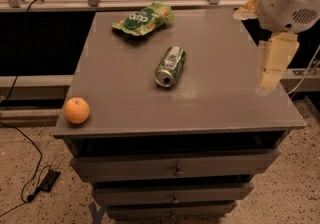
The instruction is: Place green can upright
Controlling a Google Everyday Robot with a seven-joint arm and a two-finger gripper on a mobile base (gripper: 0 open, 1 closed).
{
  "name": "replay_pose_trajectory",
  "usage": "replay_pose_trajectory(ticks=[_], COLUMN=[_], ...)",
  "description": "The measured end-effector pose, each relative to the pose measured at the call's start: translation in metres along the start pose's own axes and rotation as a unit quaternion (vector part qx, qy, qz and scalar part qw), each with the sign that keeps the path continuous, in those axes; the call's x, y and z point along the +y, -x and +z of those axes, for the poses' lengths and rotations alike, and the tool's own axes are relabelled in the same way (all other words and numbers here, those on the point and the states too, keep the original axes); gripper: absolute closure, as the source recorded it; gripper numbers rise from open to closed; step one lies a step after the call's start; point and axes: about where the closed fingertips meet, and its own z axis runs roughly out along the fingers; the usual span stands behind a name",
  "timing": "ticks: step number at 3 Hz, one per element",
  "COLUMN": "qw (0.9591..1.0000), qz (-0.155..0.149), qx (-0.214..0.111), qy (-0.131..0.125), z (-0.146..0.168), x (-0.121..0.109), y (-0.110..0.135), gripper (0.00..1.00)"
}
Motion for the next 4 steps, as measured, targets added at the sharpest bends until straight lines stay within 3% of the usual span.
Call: replay_pose_trajectory(ticks=[1,2,3,4], qw=[0.9945,0.9764,0.9500,0.9176], qz=[-0.104,-0.215,-0.311,-0.393], qx=[-0.007,-0.013,-0.017,-0.023], qy=[-0.005,0.001,0.025,0.058], z=[0.014,0.037,0.064,0.099], x=[-0.036,-0.064,-0.080,-0.084], y=[0.030,0.060,0.081,0.098], gripper=[0.00,0.00,0.00,0.00])
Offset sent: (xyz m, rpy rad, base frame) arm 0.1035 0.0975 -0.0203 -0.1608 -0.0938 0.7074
